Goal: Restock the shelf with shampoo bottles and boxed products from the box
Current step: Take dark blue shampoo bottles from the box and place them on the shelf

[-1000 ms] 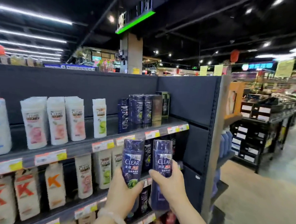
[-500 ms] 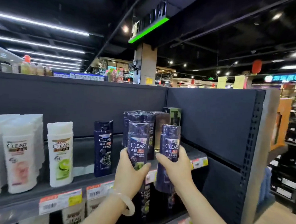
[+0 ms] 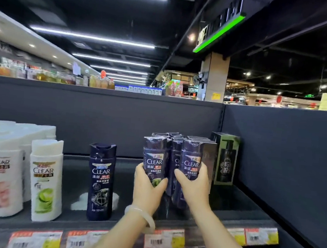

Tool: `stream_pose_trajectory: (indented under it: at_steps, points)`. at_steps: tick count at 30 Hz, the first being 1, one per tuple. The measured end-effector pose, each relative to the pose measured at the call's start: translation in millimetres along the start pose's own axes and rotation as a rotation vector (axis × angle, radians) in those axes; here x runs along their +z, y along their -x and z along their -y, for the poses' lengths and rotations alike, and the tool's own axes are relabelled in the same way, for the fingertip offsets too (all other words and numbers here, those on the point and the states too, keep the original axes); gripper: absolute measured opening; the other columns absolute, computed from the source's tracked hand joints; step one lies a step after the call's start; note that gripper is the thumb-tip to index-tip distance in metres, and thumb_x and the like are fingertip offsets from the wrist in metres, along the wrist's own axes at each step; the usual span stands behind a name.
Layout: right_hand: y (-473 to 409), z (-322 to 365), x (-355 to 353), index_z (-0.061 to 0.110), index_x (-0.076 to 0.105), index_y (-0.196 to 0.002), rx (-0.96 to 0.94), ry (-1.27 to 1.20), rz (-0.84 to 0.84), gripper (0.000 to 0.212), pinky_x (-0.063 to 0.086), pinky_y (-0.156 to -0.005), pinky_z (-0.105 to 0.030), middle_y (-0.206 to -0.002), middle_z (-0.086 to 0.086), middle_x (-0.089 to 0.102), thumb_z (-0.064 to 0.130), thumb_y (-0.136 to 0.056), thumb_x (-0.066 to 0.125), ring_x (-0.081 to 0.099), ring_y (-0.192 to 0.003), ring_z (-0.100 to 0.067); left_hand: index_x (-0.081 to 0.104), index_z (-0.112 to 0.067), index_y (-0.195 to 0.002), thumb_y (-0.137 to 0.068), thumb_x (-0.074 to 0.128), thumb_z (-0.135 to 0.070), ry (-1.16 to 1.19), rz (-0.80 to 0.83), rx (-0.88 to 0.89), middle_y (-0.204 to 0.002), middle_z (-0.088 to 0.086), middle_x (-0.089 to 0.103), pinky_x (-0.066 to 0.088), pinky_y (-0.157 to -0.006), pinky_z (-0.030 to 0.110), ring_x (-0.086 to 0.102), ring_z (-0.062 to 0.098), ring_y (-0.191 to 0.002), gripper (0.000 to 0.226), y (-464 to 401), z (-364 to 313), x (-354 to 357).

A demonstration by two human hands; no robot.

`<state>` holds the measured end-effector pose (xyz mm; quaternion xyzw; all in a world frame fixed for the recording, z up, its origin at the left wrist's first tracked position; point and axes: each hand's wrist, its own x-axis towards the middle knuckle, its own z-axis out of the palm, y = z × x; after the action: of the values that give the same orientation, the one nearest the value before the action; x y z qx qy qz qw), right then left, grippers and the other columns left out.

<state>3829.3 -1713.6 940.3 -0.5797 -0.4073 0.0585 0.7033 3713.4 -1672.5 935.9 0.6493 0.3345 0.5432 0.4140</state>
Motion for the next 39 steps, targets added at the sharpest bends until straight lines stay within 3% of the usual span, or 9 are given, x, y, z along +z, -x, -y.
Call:
stream_pose_trajectory:
  at_steps: [4, 6, 10, 17, 22, 25, 28, 39]
  points:
    - [-0.5, -21.2, 2.9, 0.028, 0.044, -0.110, 0.029, -0.002, -0.022, 0.050, 0.049, -0.087, -0.039, -0.107, -0.003, 0.059, 0.020, -0.072, 0.075, 0.058, -0.098, -0.020, 0.034, -0.016, -0.122, -0.075, 0.073, -0.013, -0.146, -0.066, -0.008, -0.119, 0.004, 0.040, 0.039, -0.103, 0.040, 0.044, 0.021, -0.115, 0.061, -1.2, 13.7, 10.6]
    - [0.6, -24.8, 3.2, 0.025, 0.045, -0.115, 0.013, 0.031, -0.019, 0.052, 0.046, -0.087, -0.037, -0.109, -0.001, 0.053, 0.020, -0.073, 0.074, 0.054, -0.101, -0.019, 0.032, -0.016, -0.125, -0.075, 0.073, -0.014, -0.161, -0.054, -0.029, -0.122, 0.004, 0.038, 0.038, -0.104, 0.042, 0.043, 0.021, -0.117, 0.065, 0.1, 18.6, 13.9]
    - [2.0, -24.1, 8.4, 0.021, 0.043, -0.122, -0.039, 0.124, 0.022, 0.058, 0.036, -0.075, -0.024, -0.106, 0.005, 0.043, 0.023, -0.073, 0.073, 0.046, -0.096, -0.011, 0.029, -0.019, -0.126, -0.074, 0.074, -0.017, -0.167, -0.008, -0.025, -0.124, 0.002, 0.036, 0.039, -0.104, 0.043, 0.042, 0.019, -0.118, 0.069, -1.3, 20.6, 17.3]
    - [0.0, -24.8, 9.4, 0.017, 0.037, -0.129, -0.034, 0.187, 0.069, 0.067, 0.037, -0.083, -0.029, -0.111, 0.001, 0.041, 0.026, -0.074, 0.074, 0.045, -0.104, -0.016, 0.020, -0.019, -0.131, -0.074, 0.073, -0.016, -0.213, 0.091, -0.031, -0.130, 0.003, 0.033, 0.036, -0.107, 0.042, 0.037, 0.019, -0.124, 0.078, -3.9, 21.4, 14.8]
    - [3.7, -32.1, -2.8, 0.019, 0.022, -0.137, 0.013, 0.338, 0.143, 0.091, 0.038, -0.102, -0.041, -0.127, -0.004, 0.034, 0.032, -0.067, 0.078, 0.037, -0.120, -0.020, 0.017, -0.027, -0.134, -0.070, 0.076, -0.022, -0.285, 0.172, -0.041, -0.128, -0.002, 0.033, 0.036, -0.107, 0.039, 0.037, 0.015, -0.121, 0.088, -0.1, 24.6, 4.6]
    - [10.9, -40.1, -7.9, 0.015, 0.028, -0.131, 0.063, 0.532, 0.209, 0.081, 0.039, -0.095, -0.034, -0.128, -0.006, 0.035, 0.039, -0.070, 0.076, 0.040, -0.120, -0.022, 0.031, -0.026, -0.125, -0.076, 0.072, -0.019, -0.330, 0.151, -0.045, -0.122, -0.003, 0.042, 0.039, -0.093, 0.025, 0.045, 0.008, -0.105, 0.064, 3.3, 30.2, -1.0]
    - [11.3, -41.8, -6.1, 0.013, 0.036, -0.119, 0.080, 0.588, 0.235, 0.065, 0.039, -0.087, -0.031, -0.122, -0.005, 0.038, 0.042, -0.074, 0.072, 0.043, -0.115, -0.023, 0.039, -0.024, -0.116, -0.080, 0.069, -0.016, -0.347, 0.132, -0.042, -0.118, -0.001, 0.052, 0.040, -0.084, 0.020, 0.051, 0.007, -0.097, 0.048, 2.9, 33.1, -2.2]
    - [6.7, -39.2, -3.4, 0.013, 0.036, -0.120, 0.083, 0.596, 0.225, 0.065, 0.039, -0.092, -0.032, -0.122, -0.008, 0.038, 0.037, -0.073, 0.074, 0.042, -0.116, -0.025, 0.040, -0.021, -0.123, -0.081, 0.068, -0.018, -0.374, 0.088, -0.029, -0.119, 0.000, 0.053, 0.038, -0.080, 0.020, 0.047, 0.005, -0.092, 0.051, 1.5, 34.2, 8.4]
